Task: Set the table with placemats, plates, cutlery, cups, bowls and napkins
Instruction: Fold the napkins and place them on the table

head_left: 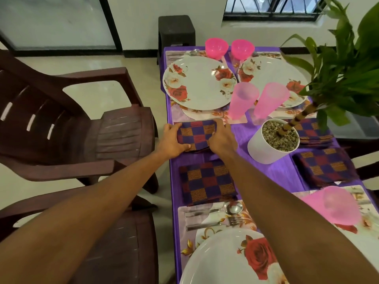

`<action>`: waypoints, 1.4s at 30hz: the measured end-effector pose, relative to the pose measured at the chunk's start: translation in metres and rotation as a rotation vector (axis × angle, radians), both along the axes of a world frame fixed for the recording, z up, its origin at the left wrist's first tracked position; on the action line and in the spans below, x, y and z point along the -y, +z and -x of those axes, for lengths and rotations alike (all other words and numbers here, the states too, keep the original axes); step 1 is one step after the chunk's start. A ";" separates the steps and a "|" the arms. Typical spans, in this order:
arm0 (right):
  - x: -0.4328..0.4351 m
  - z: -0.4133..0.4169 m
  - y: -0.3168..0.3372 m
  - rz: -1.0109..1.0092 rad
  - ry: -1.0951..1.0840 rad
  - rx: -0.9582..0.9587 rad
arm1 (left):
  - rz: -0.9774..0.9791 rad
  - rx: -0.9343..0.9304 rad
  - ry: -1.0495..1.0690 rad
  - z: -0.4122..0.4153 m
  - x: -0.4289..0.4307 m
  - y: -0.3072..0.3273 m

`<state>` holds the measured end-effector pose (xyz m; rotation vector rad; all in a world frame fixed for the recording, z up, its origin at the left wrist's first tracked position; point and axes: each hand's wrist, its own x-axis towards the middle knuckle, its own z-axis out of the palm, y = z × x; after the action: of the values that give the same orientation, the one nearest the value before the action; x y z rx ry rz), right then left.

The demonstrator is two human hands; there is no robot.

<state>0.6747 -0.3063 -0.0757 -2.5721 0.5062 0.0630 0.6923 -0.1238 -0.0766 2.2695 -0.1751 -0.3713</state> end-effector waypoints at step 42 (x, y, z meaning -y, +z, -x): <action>-0.016 0.132 0.100 -0.111 0.199 0.163 | 0.200 0.319 0.123 0.164 -0.005 0.033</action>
<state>0.5428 -0.2900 0.0247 -2.4838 0.1797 -0.0481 0.5282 -0.1184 -0.0431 2.1157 -0.2241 0.0730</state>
